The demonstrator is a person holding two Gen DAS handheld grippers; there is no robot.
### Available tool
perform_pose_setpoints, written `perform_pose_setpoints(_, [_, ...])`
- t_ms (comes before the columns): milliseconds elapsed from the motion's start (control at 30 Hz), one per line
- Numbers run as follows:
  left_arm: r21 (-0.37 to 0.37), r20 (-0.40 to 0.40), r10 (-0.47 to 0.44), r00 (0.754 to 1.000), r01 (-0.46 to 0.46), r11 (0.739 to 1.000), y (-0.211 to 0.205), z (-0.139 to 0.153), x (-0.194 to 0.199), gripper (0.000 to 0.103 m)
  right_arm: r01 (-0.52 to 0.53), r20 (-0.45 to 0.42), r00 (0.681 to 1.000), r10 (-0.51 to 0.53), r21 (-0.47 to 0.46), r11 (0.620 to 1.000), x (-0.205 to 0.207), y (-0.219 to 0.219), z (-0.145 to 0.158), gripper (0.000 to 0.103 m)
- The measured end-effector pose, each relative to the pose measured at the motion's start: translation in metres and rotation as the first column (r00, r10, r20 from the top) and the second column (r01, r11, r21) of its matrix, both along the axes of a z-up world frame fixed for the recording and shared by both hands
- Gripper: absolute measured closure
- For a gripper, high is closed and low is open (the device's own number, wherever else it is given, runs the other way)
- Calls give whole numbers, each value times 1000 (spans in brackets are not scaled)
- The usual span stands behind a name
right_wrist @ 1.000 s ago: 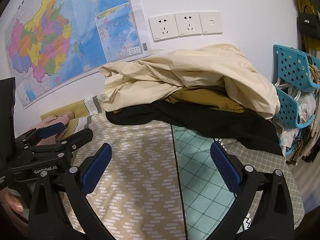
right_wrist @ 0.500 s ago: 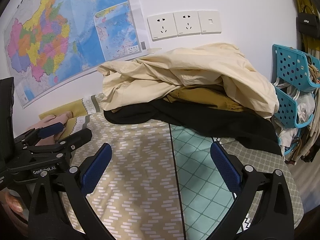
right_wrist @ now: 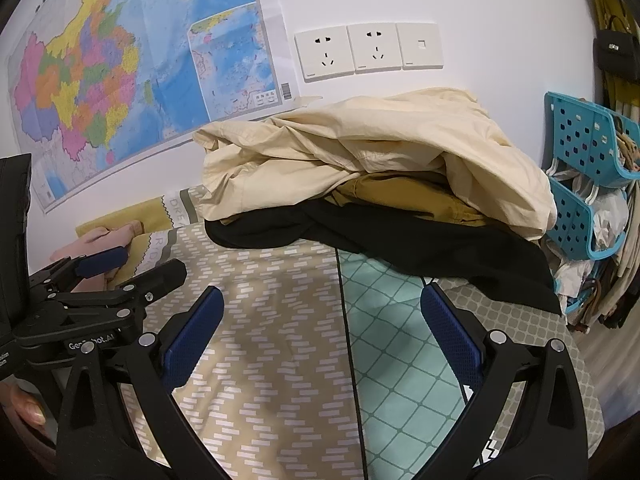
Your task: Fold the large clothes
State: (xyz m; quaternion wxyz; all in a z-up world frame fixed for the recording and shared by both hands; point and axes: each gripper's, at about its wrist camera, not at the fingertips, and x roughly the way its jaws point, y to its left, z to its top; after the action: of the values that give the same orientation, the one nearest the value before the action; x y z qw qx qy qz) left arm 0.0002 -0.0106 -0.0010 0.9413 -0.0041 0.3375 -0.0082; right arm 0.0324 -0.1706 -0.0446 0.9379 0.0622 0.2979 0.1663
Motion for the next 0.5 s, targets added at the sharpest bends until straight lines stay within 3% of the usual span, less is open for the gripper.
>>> perform_pose_setpoints(500, [-7, -22, 7, 1000, -7, 1000, 0, -5, 7, 7, -5, -1, 1000, 5, -6, 1000, 5, 1, 0, 6])
